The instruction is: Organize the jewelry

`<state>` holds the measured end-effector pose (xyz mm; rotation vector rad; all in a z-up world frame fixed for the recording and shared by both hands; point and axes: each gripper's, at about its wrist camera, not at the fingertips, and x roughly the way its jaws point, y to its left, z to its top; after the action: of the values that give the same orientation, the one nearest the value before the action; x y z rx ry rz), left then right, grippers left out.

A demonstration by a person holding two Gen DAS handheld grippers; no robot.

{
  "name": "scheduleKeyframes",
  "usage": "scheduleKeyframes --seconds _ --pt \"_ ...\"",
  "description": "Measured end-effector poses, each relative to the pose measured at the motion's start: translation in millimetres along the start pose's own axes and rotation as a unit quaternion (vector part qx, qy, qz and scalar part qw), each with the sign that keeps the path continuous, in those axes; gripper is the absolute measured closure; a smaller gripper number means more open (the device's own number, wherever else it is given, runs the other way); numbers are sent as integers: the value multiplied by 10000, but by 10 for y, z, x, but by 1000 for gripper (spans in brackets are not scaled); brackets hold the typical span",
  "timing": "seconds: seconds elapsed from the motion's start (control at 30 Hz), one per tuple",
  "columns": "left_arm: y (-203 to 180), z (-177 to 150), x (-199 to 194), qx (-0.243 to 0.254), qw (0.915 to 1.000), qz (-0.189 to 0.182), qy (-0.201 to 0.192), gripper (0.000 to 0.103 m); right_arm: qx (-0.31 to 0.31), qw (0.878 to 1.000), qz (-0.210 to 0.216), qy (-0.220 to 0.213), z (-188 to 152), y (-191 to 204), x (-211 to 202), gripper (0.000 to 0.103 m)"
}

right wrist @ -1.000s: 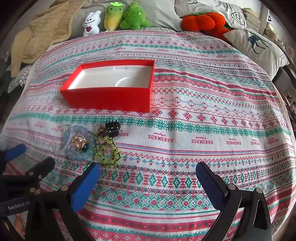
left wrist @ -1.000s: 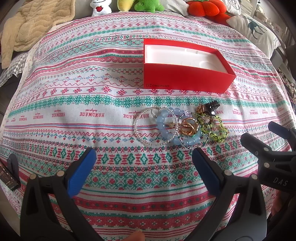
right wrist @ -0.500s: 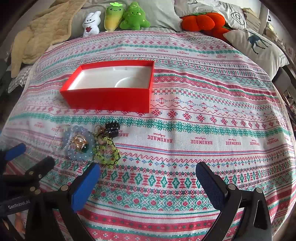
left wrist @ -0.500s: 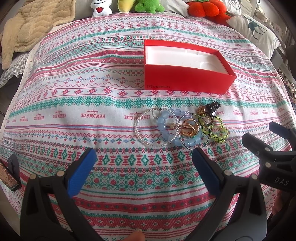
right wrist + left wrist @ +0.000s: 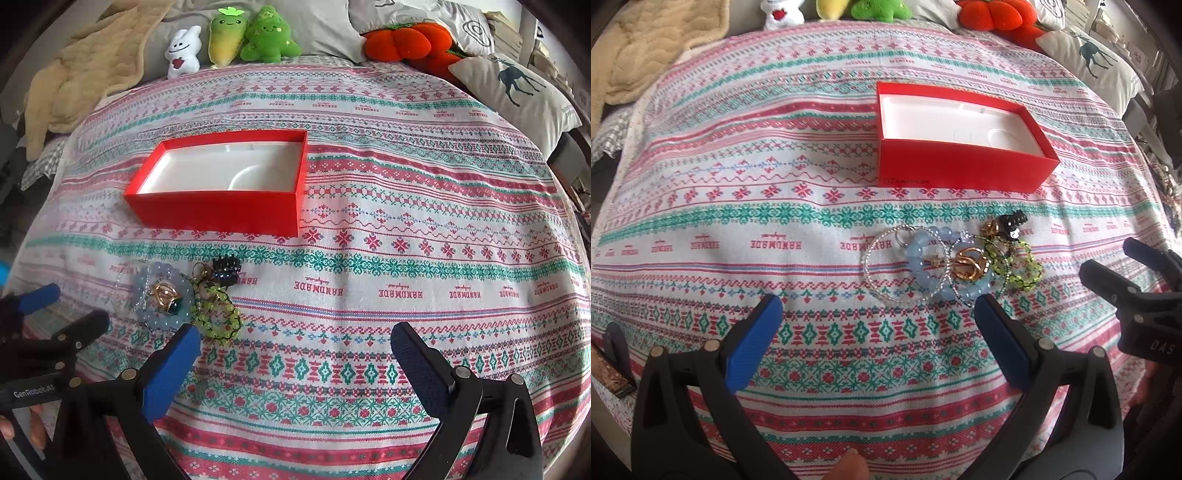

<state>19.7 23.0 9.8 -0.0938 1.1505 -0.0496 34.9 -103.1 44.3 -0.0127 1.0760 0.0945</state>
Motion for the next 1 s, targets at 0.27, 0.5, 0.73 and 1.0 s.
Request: scheduleKeyframes --seconds 0.27,0.5,0.73,1.0 --pt "194 213 -46 -289 9963 -794 -152 0 -35 9993 290 230 240 -44 -54 0" --pt "88 186 89 577 9921 -1091 -243 0 -5 9972 685 290 231 -84 29 0" --pt "40 114 254 1213 9850 -1222 -105 1 -369 9932 1002 464 13 18 156 0" --pt "-42 105 472 1536 9835 -941 186 12 -457 9917 959 723 15 78 300 0"
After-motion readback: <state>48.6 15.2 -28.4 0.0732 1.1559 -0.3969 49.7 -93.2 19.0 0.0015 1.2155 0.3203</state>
